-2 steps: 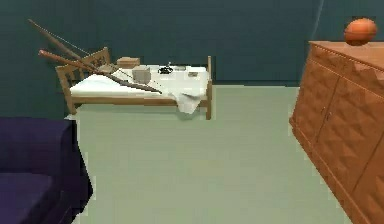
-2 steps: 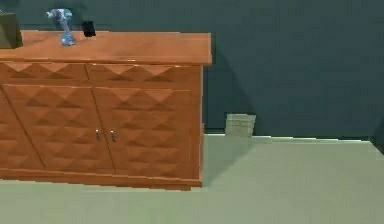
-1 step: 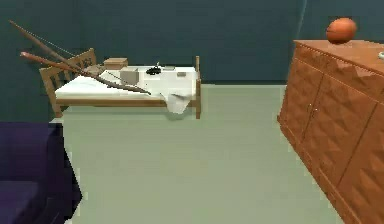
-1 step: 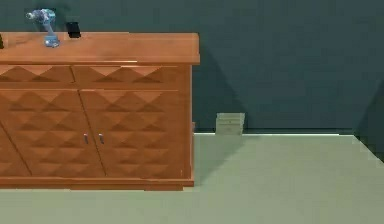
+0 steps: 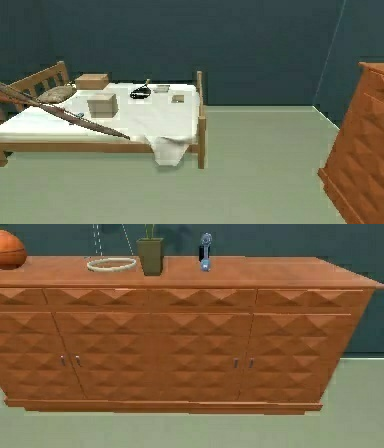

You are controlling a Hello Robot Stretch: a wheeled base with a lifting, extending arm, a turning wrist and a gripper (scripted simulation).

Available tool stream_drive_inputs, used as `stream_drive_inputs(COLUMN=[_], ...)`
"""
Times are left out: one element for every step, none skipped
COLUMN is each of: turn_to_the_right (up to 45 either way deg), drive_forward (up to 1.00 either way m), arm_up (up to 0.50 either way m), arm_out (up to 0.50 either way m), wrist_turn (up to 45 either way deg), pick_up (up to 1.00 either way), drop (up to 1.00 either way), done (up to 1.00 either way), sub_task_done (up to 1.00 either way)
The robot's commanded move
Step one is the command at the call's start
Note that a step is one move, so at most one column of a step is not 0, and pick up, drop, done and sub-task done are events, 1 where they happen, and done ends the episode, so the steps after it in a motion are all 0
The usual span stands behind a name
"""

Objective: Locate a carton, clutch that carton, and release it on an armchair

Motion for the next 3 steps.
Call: stream_drive_inputs(turn_to_the_right=[0.0,-45.0,-45.0], drive_forward=[0.9,0.0,0.0], arm_up=[0.0,0.0,0.0], arm_out=[0.0,0.0,0.0], wrist_turn=[0.0,0.0,0.0], pick_up=[0.0,0.0,0.0], drop=[0.0,0.0,0.0], done=[0.0,0.0,0.0], sub_task_done=[0.0,0.0,0.0])
